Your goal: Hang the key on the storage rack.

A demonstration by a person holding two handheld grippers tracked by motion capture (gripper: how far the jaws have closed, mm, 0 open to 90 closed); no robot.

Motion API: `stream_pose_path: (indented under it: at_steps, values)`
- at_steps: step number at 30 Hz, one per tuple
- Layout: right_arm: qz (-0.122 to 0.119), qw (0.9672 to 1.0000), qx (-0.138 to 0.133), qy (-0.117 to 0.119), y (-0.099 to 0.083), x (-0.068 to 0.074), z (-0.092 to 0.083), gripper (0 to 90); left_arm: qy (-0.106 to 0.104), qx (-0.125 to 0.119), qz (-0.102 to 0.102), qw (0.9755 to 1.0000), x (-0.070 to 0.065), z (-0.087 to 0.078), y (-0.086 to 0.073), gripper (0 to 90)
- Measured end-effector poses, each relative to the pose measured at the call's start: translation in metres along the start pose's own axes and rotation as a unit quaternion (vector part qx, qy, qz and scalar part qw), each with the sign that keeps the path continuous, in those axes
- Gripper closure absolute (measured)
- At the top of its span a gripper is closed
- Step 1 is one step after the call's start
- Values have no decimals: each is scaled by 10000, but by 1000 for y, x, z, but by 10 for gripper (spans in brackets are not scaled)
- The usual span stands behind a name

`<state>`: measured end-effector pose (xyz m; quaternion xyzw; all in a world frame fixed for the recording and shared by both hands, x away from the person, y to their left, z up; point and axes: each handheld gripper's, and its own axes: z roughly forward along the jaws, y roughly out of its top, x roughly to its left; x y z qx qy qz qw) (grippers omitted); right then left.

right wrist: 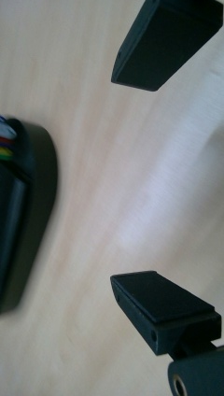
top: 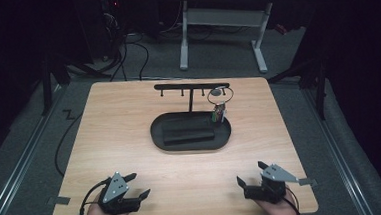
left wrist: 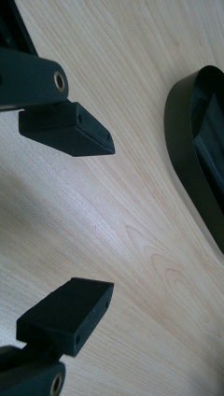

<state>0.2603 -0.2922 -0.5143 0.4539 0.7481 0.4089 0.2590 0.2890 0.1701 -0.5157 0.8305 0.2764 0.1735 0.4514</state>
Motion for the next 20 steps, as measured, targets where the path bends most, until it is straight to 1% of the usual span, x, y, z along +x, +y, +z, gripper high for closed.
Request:
stream_pose_path:
  at_steps: [1, 2, 3, 5, 8, 11, 15, 18, 20]
  values:
    - [-26, 9999, 52, 84, 1, 2, -5, 40, -2, -13, 15, 10000, -1, 0, 1, 288]
    - [-133, 9999, -65, -9, 0, 4, -9, 43, -8, 5, 49, 10000, -2, 1, 1, 288]
    - [-181, 9997, -139, -105, -3, 5, -11, 49, -15, 16, 69, 10000, -3, 2, 1, 288]
    - [-144, 9999, 68, -20, -6, 4, -6, 42, -35, 59, 71, 10000, -3, 5, 2, 288]
    - [-131, 9999, 38, -51, -5, 5, -4, 43, -33, 61, 109, 9999, -4, 4, 3, 287]
    - [36, 10000, -48, -19, -4, 6, -1, 45, -15, 23, 165, 9999, -3, 0, 1, 288]
    - [-89, 9998, 34, -151, -3, 11, 3, 49, -1, -11, 119, 9999, 3, -5, -1, 288]
    - [-106, 9998, 90, -157, -4, 13, 6, 49, 5, -62, 101, 9999, 7, -6, 0, 288]
    - [-176, 9996, 135, -178, -5, 13, 7, 49, 7, -65, 113, 9999, 9, -6, 1, 288]
